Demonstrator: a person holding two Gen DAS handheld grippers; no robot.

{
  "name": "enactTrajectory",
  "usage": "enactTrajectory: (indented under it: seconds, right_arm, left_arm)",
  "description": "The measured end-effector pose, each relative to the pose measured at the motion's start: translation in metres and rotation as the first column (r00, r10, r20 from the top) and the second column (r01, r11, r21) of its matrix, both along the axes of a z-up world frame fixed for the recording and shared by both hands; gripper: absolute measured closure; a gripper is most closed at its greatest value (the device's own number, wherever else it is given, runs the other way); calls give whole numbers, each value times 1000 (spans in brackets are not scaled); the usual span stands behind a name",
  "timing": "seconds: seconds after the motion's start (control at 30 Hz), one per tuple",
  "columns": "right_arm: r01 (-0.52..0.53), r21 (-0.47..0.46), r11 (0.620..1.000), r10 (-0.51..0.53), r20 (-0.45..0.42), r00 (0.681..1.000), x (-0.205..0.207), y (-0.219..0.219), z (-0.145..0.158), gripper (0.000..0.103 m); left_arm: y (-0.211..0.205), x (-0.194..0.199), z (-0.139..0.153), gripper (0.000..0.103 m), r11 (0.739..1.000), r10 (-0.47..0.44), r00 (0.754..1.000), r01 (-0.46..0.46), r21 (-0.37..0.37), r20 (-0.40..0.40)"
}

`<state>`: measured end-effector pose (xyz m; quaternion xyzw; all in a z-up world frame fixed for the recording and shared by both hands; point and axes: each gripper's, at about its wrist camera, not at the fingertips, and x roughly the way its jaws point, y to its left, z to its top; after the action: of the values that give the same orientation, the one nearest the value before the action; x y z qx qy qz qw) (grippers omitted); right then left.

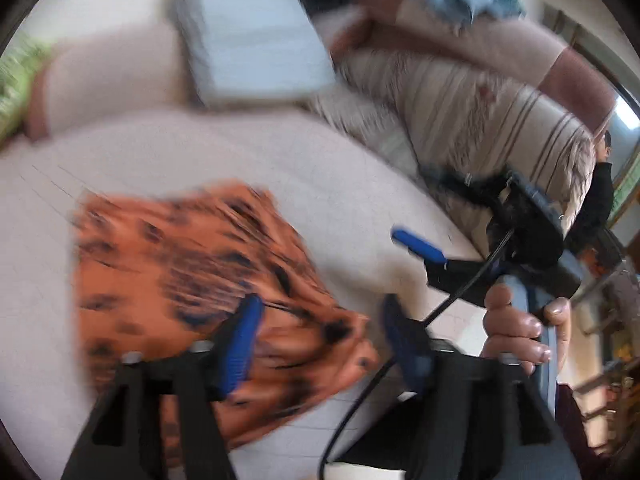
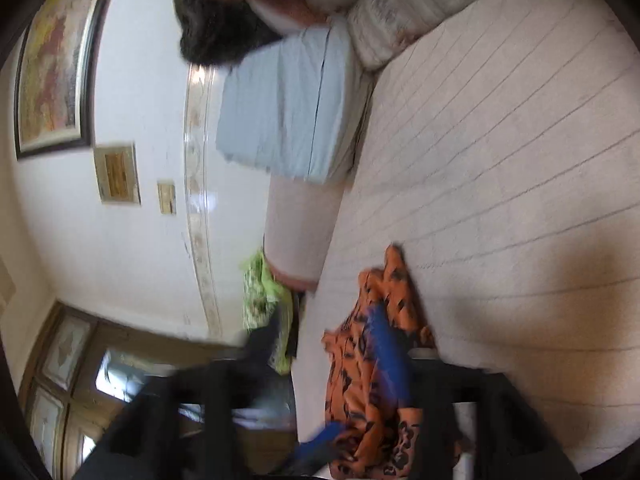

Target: Fold small clothes

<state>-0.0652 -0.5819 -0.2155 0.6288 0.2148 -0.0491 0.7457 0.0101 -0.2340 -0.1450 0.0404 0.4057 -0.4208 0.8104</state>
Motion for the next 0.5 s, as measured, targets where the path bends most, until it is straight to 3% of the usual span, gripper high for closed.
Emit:
enactTrajectory:
  seconds: [0.07, 0.13, 0.3, 0.5]
  right_arm:
    - [-51, -22, 998, 52, 11, 999, 10, 14, 3, 30]
    - [-119, -66, 991, 120, -1, 993, 24, 34, 5, 30]
    - [-221, -119, 968, 209, -105, 972, 55, 64, -3, 30]
    - [-275, -208, 939, 213, -276, 937, 99, 64, -19, 30]
  left_arm:
    - [24, 8, 9, 28, 998, 62, 997, -63, 7, 55]
    - [54, 18, 5, 28, 991, 129, 990, -131, 32, 55]
    - [100, 43, -23, 28, 960, 263, 964, -260, 103, -25]
    - [113, 57, -62, 28, 939, 323, 938, -301, 165, -129]
